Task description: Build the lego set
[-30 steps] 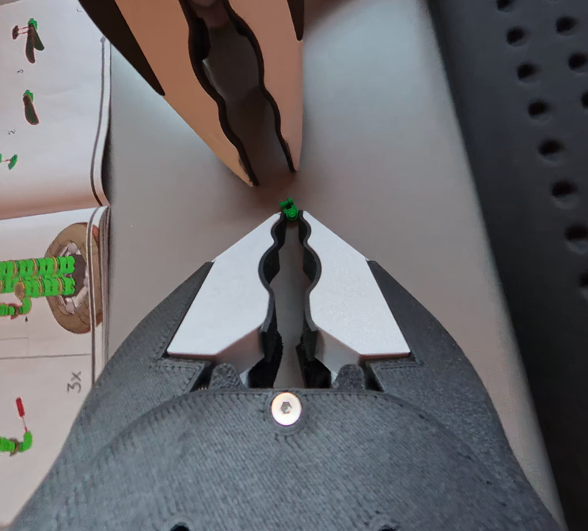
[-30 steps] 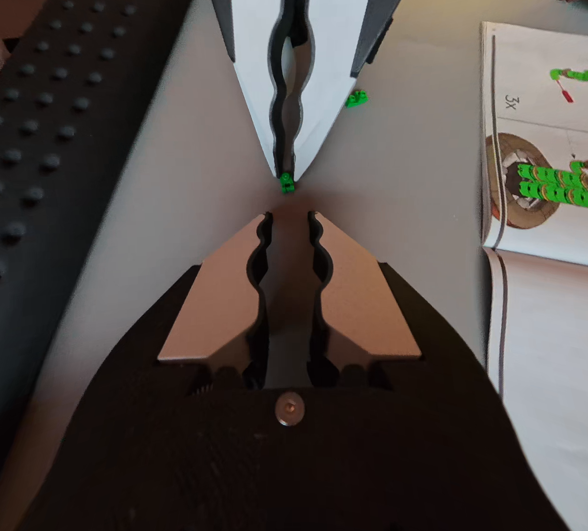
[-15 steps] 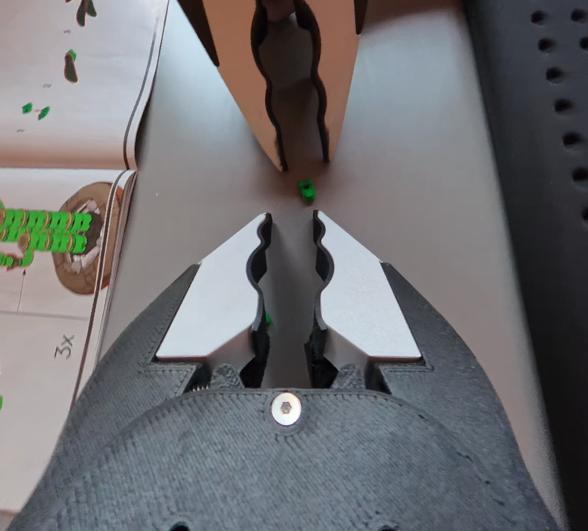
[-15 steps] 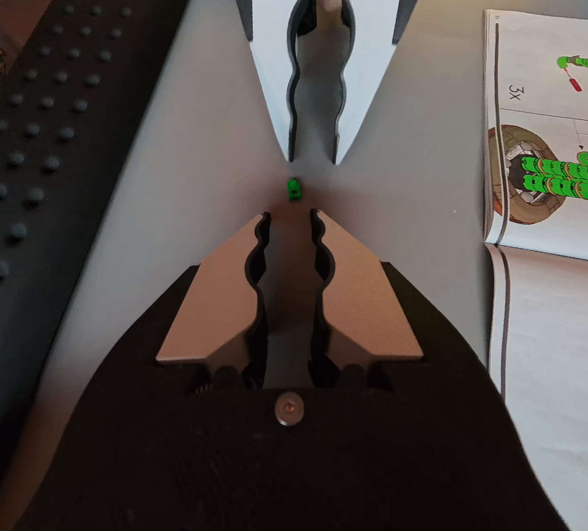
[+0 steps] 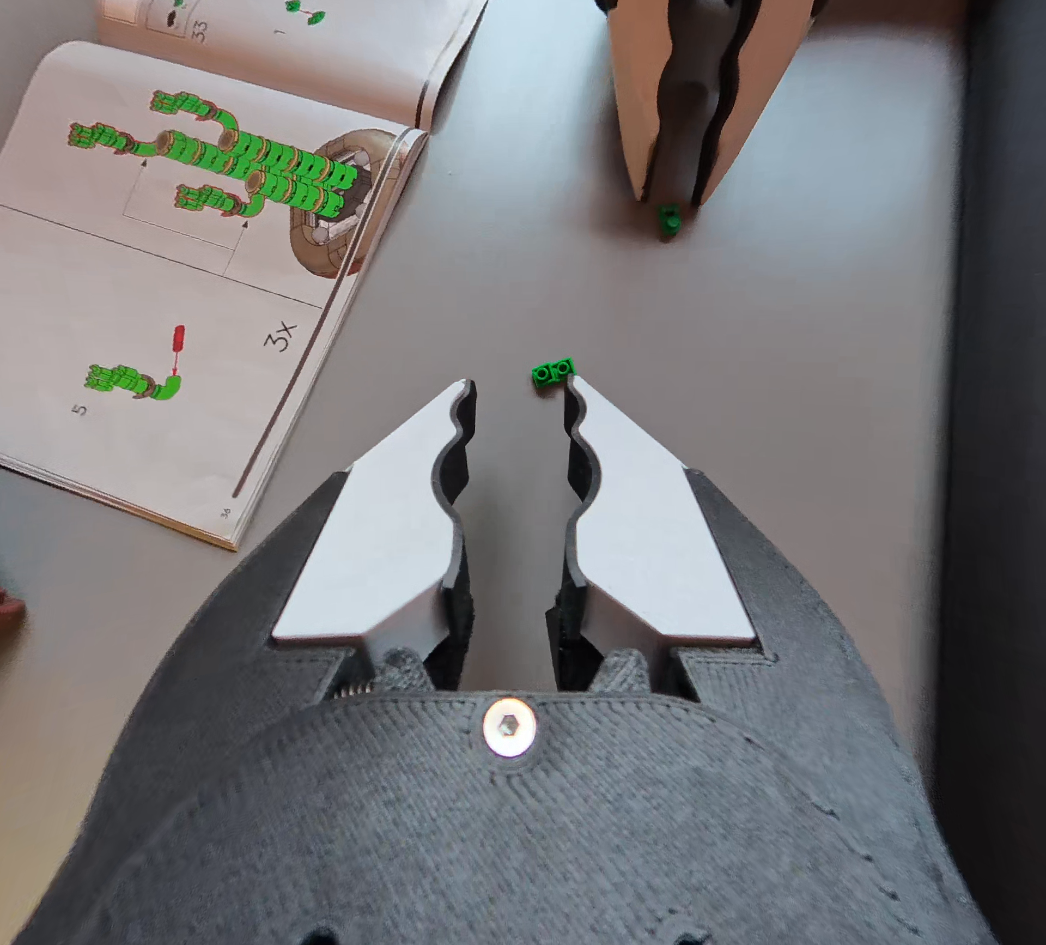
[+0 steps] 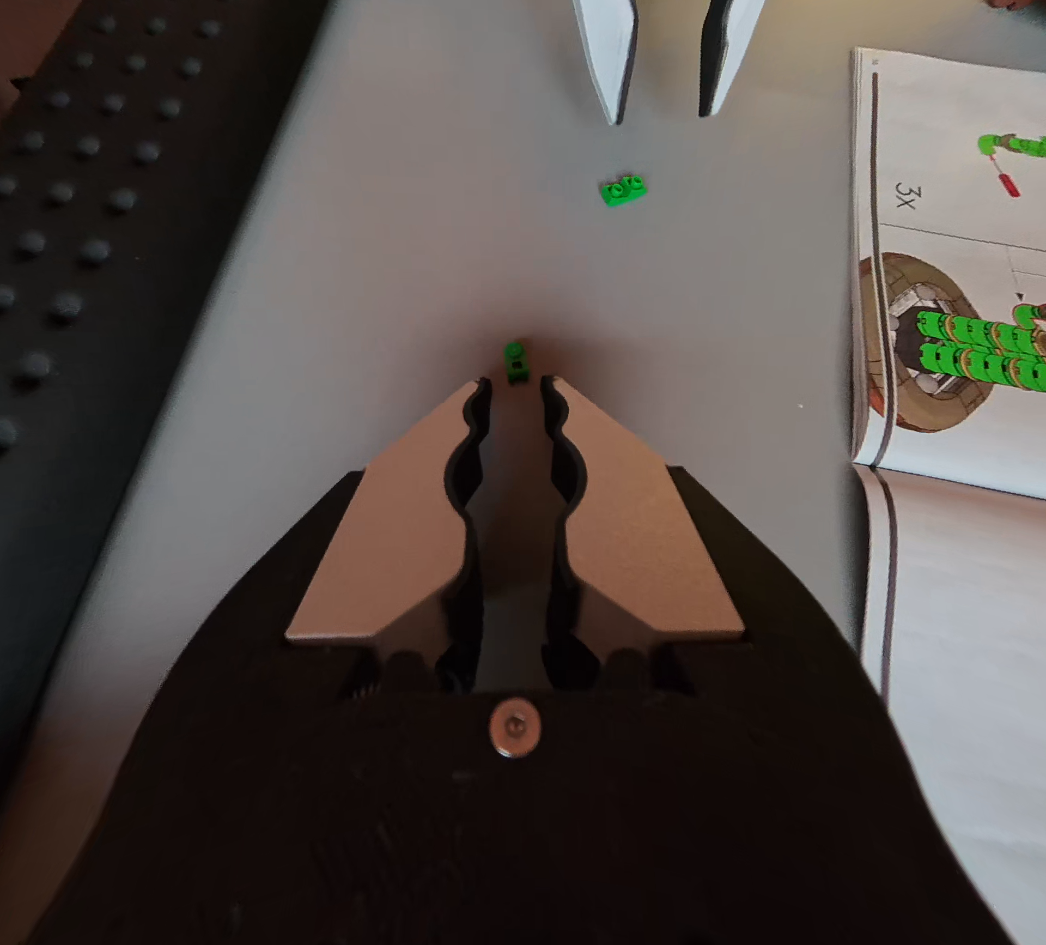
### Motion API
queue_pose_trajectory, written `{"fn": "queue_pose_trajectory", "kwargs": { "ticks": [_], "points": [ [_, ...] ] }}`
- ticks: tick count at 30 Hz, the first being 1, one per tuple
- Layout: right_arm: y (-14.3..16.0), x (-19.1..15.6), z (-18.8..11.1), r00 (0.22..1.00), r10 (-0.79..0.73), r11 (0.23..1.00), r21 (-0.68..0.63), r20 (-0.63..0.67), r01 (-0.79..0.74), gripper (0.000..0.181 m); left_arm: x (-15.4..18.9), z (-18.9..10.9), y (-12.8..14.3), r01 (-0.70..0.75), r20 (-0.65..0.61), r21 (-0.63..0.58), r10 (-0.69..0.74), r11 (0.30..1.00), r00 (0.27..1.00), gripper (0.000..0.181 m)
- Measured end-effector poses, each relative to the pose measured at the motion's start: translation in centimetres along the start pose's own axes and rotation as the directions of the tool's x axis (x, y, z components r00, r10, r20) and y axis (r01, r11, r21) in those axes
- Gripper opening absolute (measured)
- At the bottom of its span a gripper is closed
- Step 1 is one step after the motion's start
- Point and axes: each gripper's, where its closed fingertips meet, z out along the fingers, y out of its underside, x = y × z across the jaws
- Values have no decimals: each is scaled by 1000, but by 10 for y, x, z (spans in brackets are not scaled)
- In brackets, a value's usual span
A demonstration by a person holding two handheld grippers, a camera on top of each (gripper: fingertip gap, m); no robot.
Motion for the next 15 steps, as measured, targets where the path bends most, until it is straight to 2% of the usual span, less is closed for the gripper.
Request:
{"fn": "queue_pose_trajectory", "kwargs": {
  "ticks": [9, 10, 13, 15],
  "points": [
    [-2, 0, 4, 1000, -7, 1000, -3, 12, 7, 14, 3, -9, 4, 51, -41, 25, -50, 998, 998, 33],
    [-2, -2, 4, 1000, -8, 1000, -4, 20, 8, 7, 3, -8, 5, 67, -47, 22, -66, 998, 997, 34],
    [-2, -2, 4, 1000, -12, 1000, -6, 16, 12, 7, 4, -5, 5, 137, -76, 10, -136, 991, 988, 38],
    [-2, -2, 4, 1000, -14, 1000, -8, 13, 14, 7, 1, -2, 4, 157, -53, -6, -157, 988, 986, 39]
  ]
}}
